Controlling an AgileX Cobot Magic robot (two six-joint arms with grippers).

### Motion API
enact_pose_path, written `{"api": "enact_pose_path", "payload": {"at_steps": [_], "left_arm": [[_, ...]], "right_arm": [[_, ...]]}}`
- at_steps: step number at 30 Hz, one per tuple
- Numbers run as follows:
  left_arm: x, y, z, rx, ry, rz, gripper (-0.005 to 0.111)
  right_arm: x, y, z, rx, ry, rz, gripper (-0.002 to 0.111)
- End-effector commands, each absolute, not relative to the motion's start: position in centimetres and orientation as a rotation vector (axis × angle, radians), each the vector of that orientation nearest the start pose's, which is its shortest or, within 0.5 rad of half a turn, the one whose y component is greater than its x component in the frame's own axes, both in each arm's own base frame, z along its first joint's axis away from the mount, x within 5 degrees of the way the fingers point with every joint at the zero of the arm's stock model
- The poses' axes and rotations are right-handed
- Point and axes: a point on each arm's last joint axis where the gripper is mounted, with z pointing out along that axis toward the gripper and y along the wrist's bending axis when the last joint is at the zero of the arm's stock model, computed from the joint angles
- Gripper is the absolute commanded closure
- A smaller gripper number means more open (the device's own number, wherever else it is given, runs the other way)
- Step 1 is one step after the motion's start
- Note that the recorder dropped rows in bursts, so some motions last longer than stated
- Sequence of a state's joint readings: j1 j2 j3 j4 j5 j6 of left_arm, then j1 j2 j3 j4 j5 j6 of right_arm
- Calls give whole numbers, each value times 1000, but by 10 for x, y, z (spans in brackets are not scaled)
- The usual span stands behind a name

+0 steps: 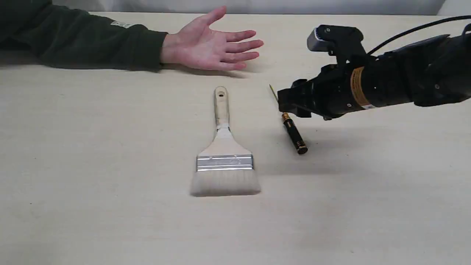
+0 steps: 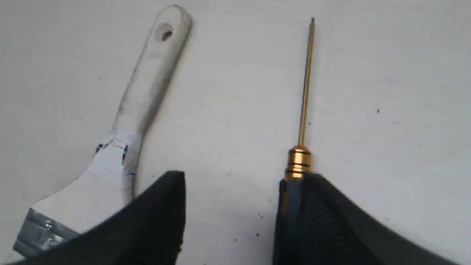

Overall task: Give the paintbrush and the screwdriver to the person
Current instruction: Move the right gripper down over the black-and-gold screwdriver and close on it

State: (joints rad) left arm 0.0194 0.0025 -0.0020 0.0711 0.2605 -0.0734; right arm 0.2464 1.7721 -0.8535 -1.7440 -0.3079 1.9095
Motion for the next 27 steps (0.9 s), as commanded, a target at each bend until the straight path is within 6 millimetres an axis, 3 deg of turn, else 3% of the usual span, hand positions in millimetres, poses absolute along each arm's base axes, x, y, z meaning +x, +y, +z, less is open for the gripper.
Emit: {"api": "enact_pose_path", "payload": {"at_steps": [1,5,16,27], "left_arm": [[55,2,191,-31,1733,15,107],[55,2,191,-31,1733,15,107],[55,2,191,-31,1733,15,107],[55,2,191,-30,1730,15,107]], "right_arm": [[317,106,152,-251,2470,513,58],[317,106,146,-251,2489,514,58],[318,104,100,-244,2621,464,58],[320,102,96,-249,2625,431,63]]}}
